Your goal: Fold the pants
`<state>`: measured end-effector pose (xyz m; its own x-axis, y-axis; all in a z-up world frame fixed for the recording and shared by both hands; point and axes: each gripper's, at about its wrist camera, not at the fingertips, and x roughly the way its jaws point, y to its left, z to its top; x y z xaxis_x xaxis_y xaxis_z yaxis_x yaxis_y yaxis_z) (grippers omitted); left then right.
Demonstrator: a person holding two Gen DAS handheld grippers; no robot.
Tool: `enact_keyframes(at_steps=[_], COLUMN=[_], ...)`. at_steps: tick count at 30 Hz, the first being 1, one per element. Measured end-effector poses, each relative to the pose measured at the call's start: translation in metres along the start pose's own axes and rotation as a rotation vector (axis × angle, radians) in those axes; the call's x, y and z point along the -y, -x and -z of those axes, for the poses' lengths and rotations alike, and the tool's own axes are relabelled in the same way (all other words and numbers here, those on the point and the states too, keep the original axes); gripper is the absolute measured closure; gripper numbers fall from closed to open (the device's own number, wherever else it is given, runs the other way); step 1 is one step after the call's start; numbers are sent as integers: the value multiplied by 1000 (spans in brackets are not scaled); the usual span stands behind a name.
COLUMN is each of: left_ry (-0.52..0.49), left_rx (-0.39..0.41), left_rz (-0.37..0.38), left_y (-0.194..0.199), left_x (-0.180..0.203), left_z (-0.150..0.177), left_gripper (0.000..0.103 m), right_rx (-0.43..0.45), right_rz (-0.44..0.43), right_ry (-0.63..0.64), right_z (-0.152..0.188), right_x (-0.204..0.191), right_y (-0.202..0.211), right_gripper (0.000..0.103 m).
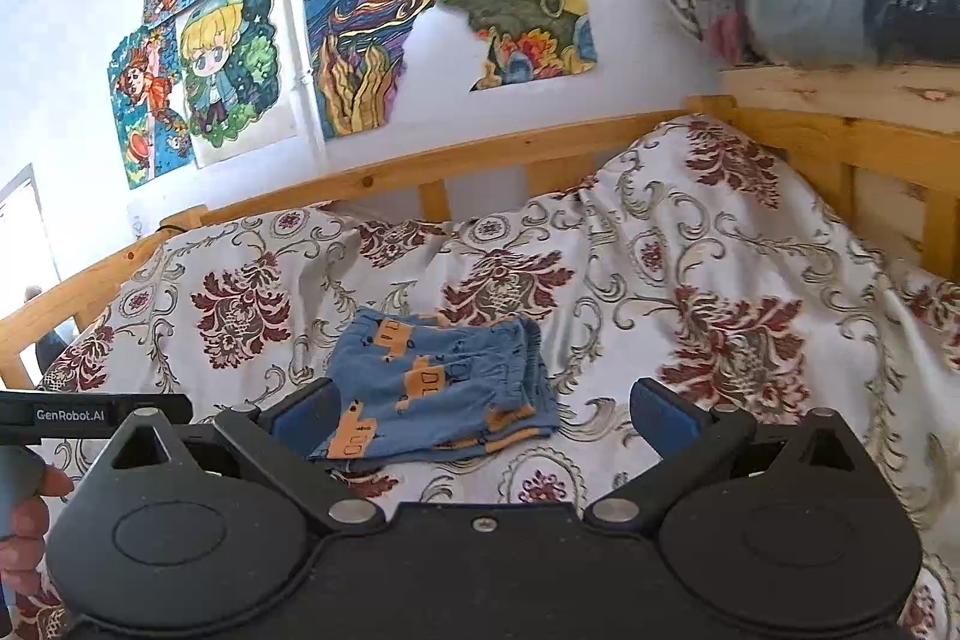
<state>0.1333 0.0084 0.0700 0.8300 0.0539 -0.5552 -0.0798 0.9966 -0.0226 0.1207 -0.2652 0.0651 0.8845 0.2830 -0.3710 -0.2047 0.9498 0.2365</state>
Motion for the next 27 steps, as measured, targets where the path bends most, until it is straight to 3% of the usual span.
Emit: enact_keyframes(at_steps=[15, 27], left_ry=[33, 27], left_rx=[-24, -3], left_rz=[16, 2], left_y=[4, 2], left_x=[2, -1], left_z=[39, 42], left_gripper=[1, 1], right_rx=[-20, -45], right_rz=[19, 4], right_ry=[18, 23], right_z=[26, 33], right_x=[-2, -8], right_y=[12, 1], right_gripper=[1, 1])
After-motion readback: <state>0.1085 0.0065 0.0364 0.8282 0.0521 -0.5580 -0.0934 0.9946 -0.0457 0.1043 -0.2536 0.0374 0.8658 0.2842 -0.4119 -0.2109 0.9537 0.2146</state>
